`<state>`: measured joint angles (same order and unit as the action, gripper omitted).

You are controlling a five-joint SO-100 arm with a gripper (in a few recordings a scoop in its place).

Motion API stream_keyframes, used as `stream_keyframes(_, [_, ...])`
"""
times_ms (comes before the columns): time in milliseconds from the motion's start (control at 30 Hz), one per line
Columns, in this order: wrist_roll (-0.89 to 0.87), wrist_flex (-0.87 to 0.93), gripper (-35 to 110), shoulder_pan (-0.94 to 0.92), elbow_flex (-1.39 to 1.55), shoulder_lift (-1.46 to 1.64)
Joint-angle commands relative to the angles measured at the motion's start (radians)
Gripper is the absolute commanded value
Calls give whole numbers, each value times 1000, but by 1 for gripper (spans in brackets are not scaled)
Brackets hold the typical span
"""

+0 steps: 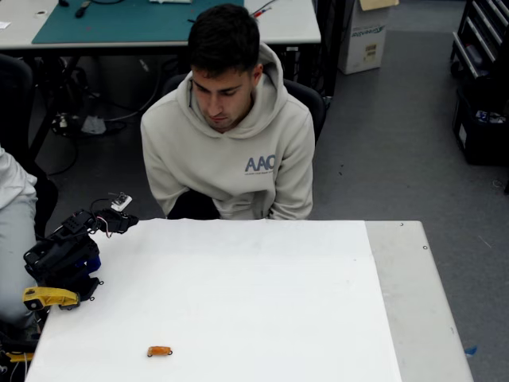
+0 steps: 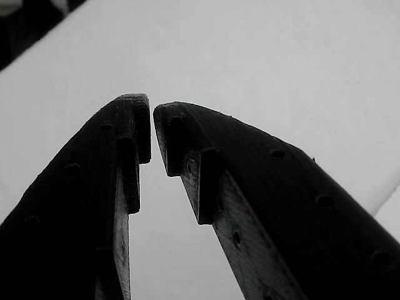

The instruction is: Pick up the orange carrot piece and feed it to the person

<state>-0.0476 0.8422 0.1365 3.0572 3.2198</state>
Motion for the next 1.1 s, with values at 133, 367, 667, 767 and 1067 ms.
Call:
stream_keyframes(133, [-6, -17, -3, -51, -213, -175])
stream_keyframes(367, [-6, -17, -3, -126, -426, -388])
stream_keyframes(667, [-6, -12, -3, -313, -644, -655])
stream_keyframes(767, [-6, -3, -3, -388, -715, -738])
stream_keyframes(1067, [-5, -3, -2, -611, -839, -957])
